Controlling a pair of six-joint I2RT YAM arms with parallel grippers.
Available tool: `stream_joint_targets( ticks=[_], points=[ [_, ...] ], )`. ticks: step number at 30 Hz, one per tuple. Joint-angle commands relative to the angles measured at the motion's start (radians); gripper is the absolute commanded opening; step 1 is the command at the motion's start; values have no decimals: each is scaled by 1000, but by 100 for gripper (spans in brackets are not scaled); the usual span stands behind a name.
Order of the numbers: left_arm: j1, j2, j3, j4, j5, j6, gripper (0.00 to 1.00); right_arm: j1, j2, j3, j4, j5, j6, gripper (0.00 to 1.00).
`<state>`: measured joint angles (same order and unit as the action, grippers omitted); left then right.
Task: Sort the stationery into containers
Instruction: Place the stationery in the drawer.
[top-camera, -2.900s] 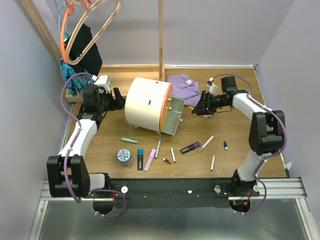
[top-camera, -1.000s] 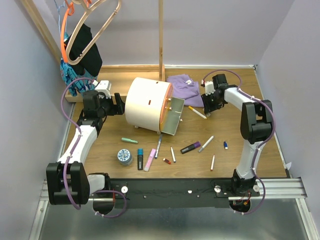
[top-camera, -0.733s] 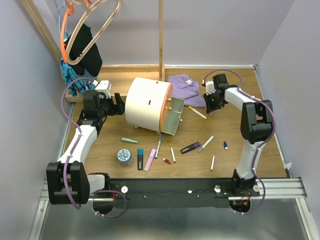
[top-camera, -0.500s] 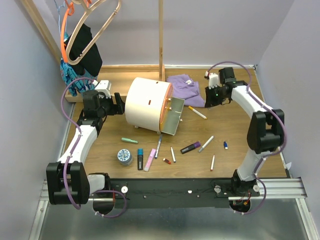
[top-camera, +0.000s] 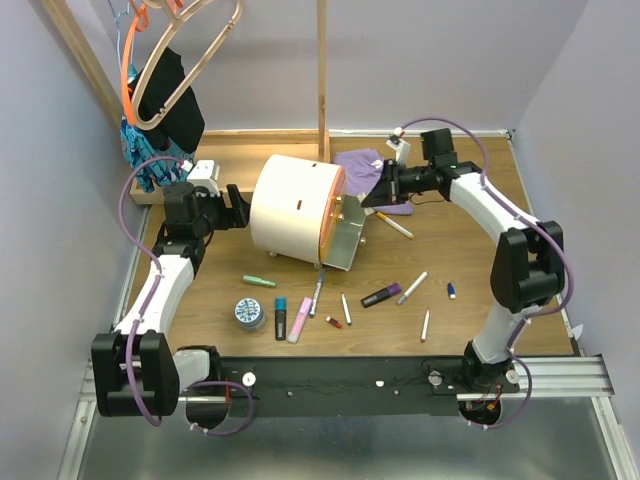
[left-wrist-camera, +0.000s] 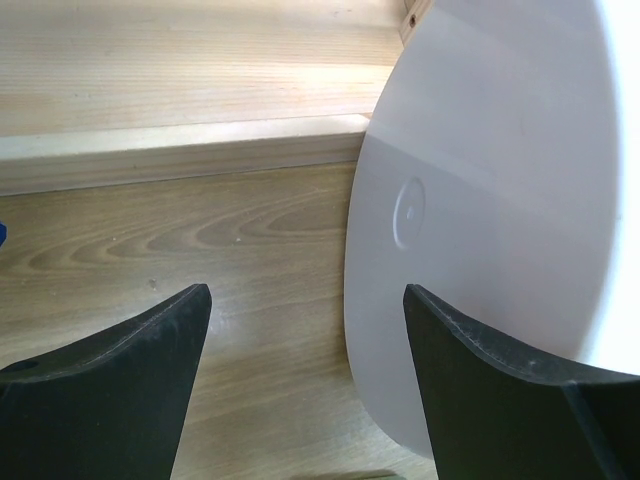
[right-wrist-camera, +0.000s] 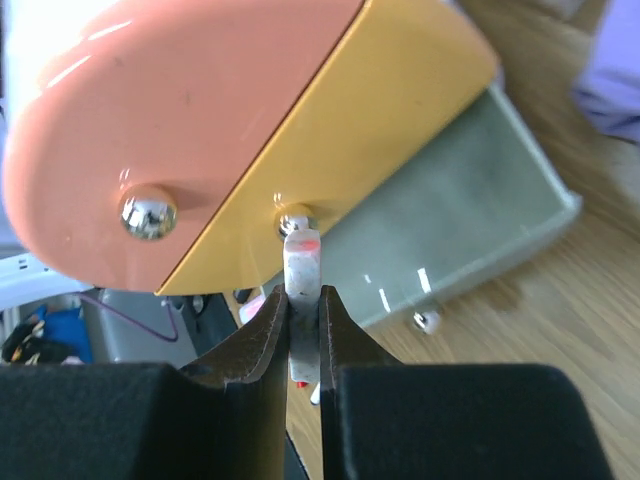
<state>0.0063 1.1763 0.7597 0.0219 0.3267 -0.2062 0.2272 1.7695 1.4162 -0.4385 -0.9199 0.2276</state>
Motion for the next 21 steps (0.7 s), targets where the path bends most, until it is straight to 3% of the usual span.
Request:
stream_joint_targets(
  ticks=[1,10,17,21],
  points=[
    [-3,-50,-23,21,11,-7,87,60,82,82,-25,-11,29,13],
    [-2,-89,-53,7,15,-24,87,87,133,92,-35,76,6,13],
    [1,-98,-65,16,12,-25,88,123,148,93,-37,111,-30,24],
    [3,-104,-66,10,14,-25,88,132,134,96,-60,154,-45,48]
  ],
)
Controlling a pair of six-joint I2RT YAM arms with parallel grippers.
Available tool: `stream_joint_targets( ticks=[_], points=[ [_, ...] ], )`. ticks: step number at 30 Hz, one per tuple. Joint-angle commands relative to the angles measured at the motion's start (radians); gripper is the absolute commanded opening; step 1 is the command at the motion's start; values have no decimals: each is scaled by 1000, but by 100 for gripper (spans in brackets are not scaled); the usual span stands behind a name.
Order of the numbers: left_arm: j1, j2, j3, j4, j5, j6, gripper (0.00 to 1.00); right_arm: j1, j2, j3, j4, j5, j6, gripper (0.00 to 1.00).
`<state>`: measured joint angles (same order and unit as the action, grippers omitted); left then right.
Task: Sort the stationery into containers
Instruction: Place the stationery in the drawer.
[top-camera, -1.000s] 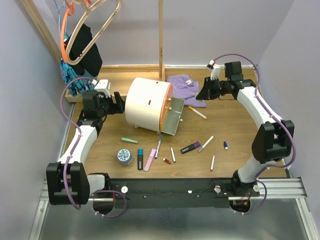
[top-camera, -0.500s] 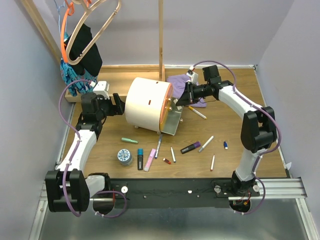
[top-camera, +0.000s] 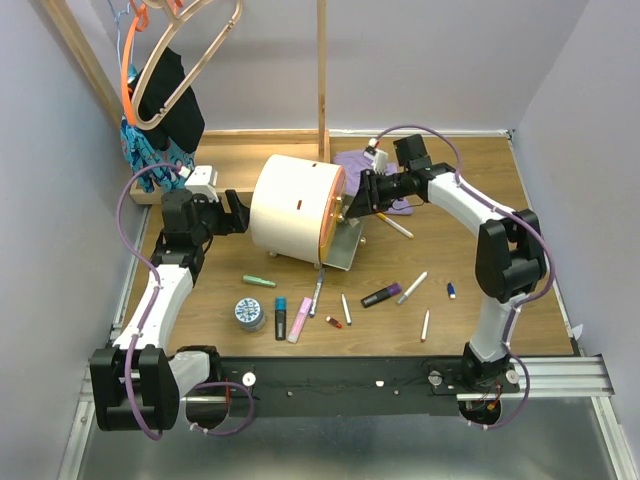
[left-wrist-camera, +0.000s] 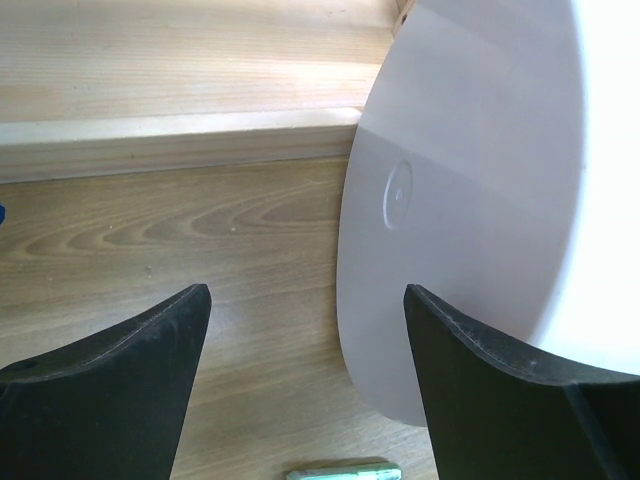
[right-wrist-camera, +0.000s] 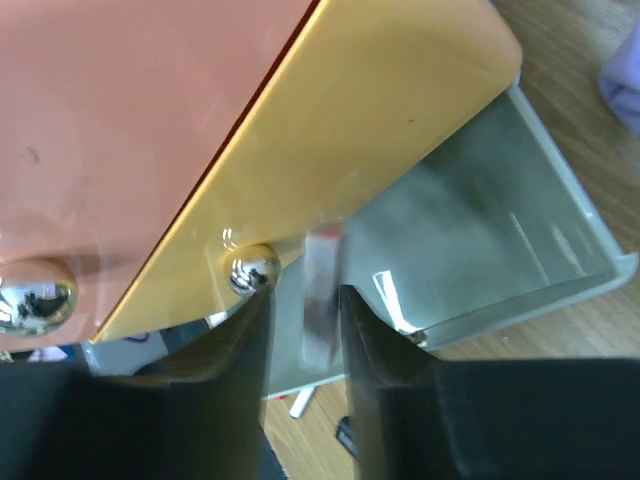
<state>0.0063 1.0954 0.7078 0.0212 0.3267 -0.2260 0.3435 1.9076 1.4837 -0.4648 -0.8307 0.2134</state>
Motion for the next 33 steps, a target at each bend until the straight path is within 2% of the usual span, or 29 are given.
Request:
stream_joint_targets(
  ticks=[1,4,11,14,18,20,23,27,32,33],
  points=[
    [4,-26,-14,8,12,-6,88,15,-19,29,-43,79,-40,49],
    [3,-31,-16,6,14,-7,88,15,-56,9,-77,123,-77,54],
    [4,-57,-11,-16,14,-3,88,12,-220,-85,-144,192,-149,54],
    [4,-74,11,-79,14,26,88,14,-318,-152,-188,257,-294,54],
    [4,-66,76,-191,18,182,88,12,-429,-278,-219,301,-518,54],
    [4,-51,132,-274,15,261,88,12,-487,-324,-190,300,-563,54],
    [6,-20,217,-406,9,384,89,12,-516,-344,-175,308,-528,54],
    [6,-38,245,-520,37,502,89,12,-521,-319,-216,289,-506,54],
    [6,-184,141,-497,75,467,91,12,-593,-361,-193,370,-493,54],
    [7,-205,127,-492,84,450,91,12,-613,-364,-198,440,-450,54]
  ],
)
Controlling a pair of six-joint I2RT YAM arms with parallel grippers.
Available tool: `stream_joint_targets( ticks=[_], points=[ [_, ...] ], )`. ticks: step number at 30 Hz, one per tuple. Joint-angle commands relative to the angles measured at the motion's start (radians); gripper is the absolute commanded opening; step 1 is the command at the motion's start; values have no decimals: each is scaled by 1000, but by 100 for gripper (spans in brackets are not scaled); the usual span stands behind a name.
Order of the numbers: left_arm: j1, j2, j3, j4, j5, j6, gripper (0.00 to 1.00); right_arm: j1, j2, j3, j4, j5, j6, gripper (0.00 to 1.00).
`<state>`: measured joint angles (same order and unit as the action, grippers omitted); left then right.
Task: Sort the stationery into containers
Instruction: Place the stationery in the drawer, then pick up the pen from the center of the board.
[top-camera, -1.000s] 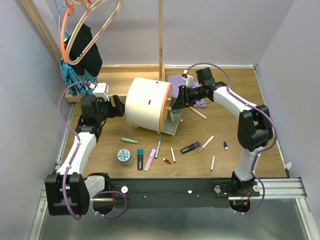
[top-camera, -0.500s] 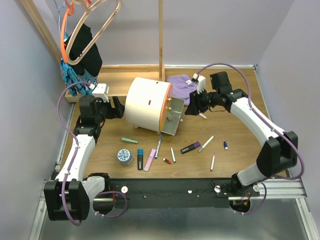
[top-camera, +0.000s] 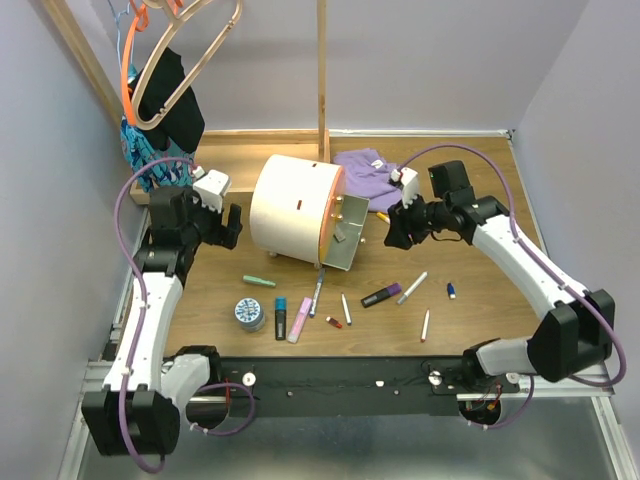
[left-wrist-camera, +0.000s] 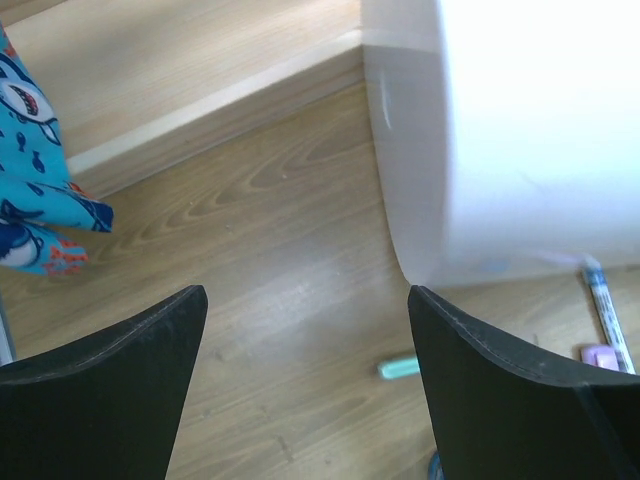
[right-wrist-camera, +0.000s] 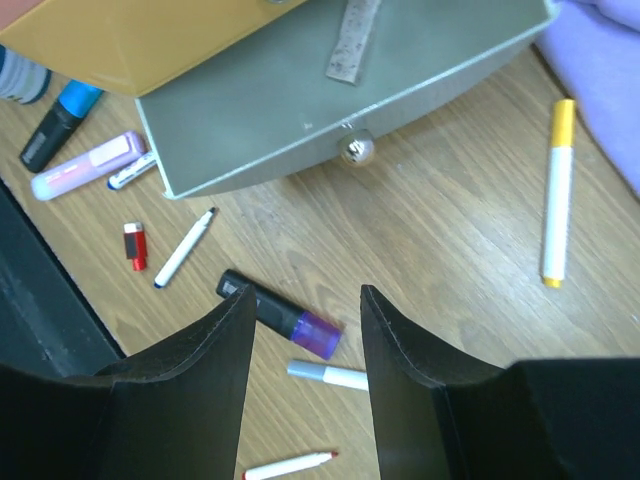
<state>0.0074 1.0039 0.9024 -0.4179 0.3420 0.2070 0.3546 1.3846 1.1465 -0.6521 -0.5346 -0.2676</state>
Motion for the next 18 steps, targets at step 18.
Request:
stream_joint_targets(
  ticks=[18],
  points=[
    [11,-143,3,-90,-12,-51,92,-331,-52,-110,-120,151,13,55]
  ],
)
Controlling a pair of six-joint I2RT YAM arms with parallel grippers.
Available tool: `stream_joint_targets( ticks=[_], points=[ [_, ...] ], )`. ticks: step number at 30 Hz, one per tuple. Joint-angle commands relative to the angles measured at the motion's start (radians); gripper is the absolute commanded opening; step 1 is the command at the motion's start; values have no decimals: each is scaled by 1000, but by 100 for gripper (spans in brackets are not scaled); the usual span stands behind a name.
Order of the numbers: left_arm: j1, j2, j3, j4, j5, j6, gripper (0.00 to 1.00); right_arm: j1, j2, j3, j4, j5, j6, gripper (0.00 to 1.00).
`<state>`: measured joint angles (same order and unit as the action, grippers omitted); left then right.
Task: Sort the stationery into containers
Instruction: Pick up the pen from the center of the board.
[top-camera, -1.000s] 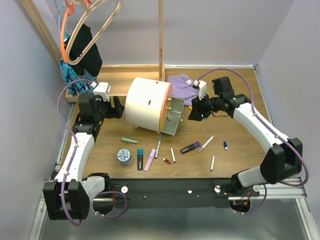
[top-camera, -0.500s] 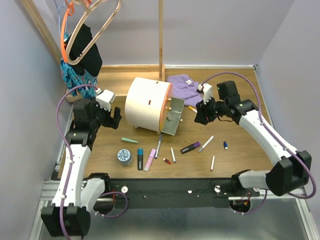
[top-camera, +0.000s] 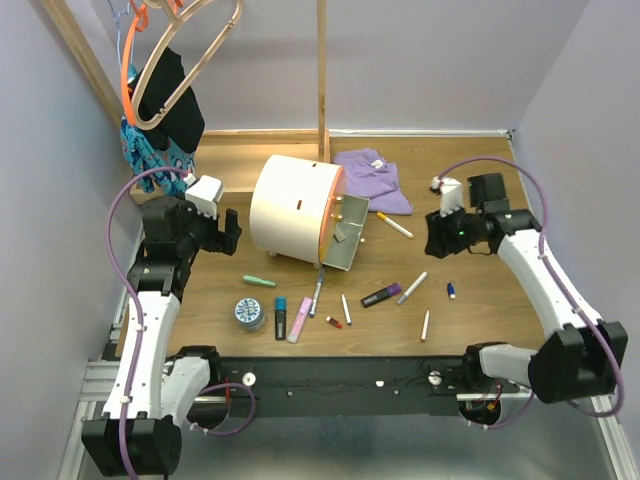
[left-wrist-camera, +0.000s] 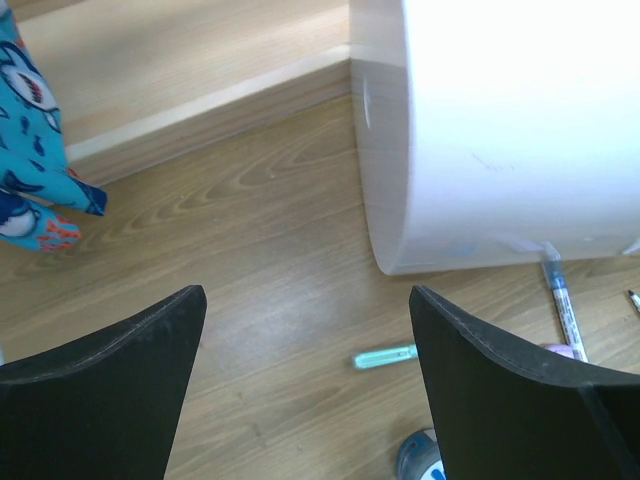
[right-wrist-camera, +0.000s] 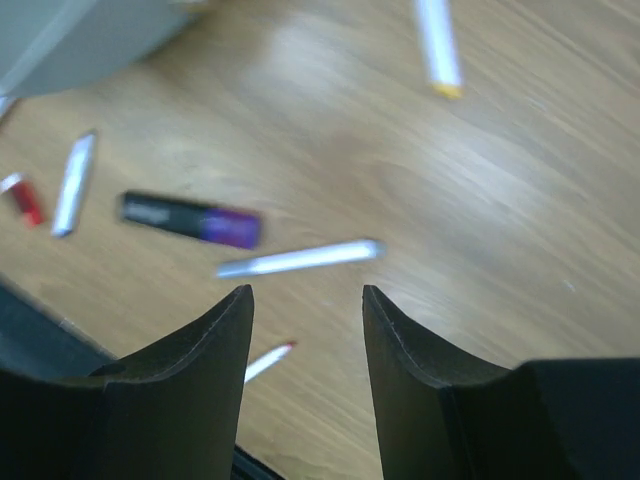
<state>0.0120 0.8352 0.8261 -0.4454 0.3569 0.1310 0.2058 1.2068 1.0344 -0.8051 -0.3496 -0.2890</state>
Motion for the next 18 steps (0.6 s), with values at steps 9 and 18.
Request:
stream_joint_targets(
  ticks=[9,18],
  points=[
    [6,65,116,-138,-22,90,93,-301,253,95,194,-23,134,56],
    [6,90,172,-196,-56,133,93,-307,318,142,247,-110,140,56]
  ],
)
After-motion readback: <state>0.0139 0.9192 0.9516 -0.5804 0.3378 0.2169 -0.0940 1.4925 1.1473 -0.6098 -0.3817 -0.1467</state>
